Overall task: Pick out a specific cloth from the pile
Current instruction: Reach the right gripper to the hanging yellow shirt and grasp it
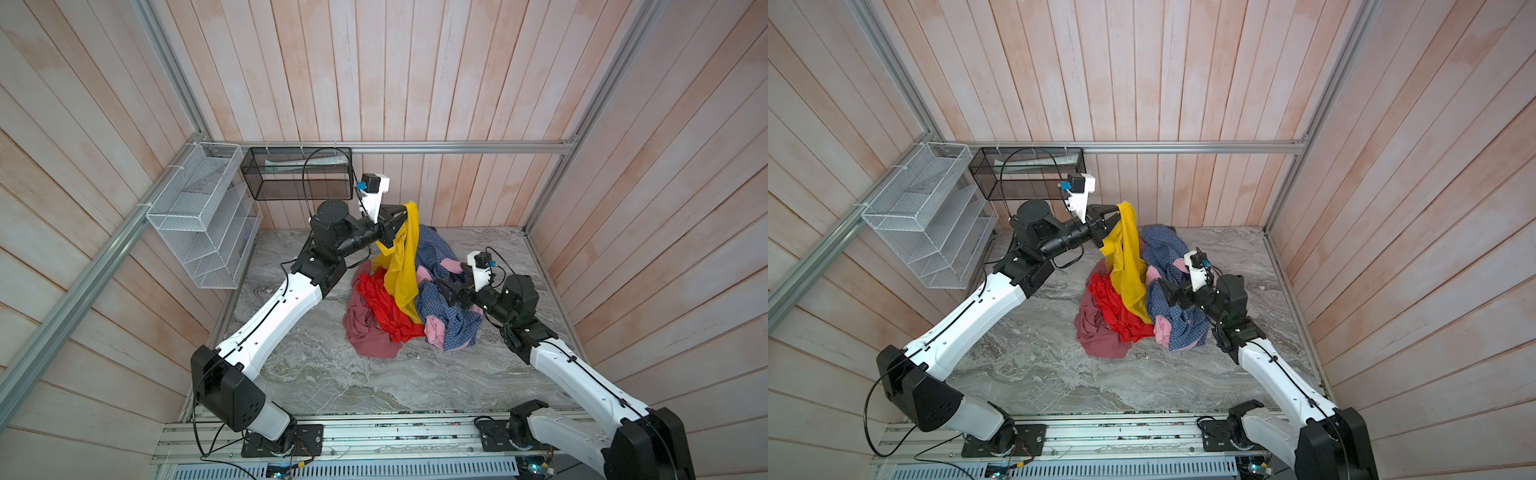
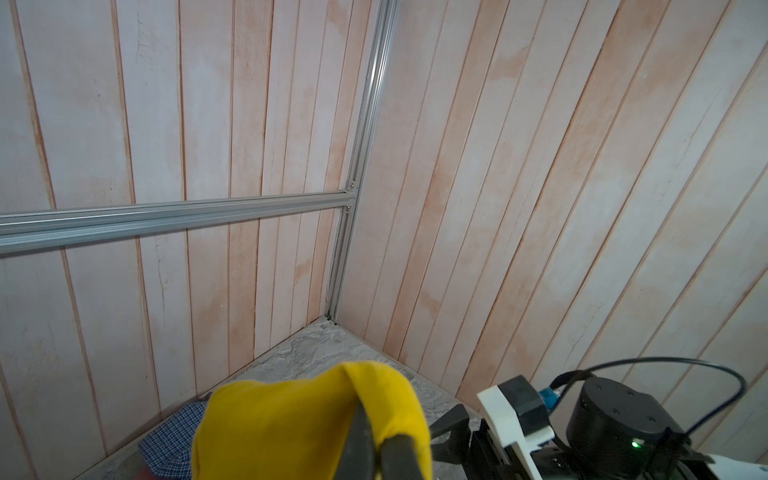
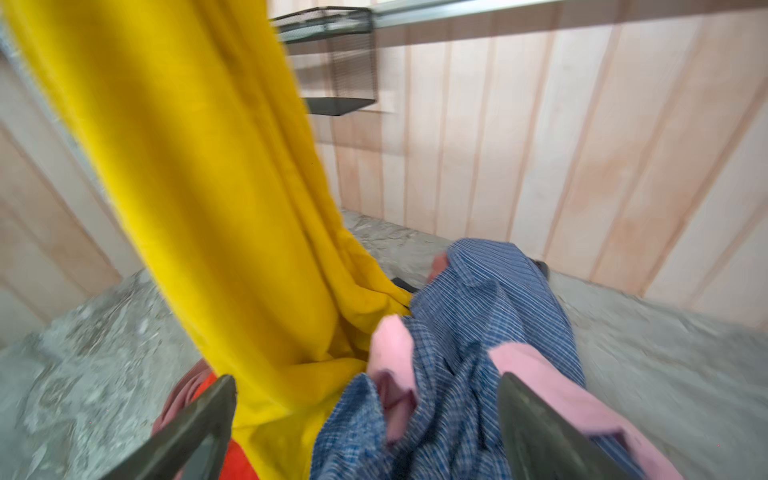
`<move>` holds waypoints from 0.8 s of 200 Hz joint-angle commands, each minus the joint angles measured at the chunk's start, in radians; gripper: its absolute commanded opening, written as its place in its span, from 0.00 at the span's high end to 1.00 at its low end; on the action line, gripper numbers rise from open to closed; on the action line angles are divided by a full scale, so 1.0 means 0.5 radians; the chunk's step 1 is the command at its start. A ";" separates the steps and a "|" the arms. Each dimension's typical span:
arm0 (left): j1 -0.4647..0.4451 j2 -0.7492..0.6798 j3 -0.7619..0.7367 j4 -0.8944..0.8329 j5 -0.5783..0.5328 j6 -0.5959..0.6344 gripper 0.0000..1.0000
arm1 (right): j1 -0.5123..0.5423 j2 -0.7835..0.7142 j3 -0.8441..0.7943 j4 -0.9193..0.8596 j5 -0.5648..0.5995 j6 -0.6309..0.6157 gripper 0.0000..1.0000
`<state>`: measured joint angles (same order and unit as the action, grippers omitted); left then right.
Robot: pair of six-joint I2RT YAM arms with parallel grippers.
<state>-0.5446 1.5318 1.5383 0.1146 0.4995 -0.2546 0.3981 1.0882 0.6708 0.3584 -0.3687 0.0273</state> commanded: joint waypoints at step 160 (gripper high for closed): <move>0.075 -0.421 -0.659 0.065 -0.046 -0.193 0.59 | 0.447 0.983 0.743 0.403 -0.091 -0.221 0.86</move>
<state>-0.5381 1.3842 1.2610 0.1535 0.5457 -0.3367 0.6174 1.6199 1.0042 0.5583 -0.3862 -0.1230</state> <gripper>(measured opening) 0.303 0.160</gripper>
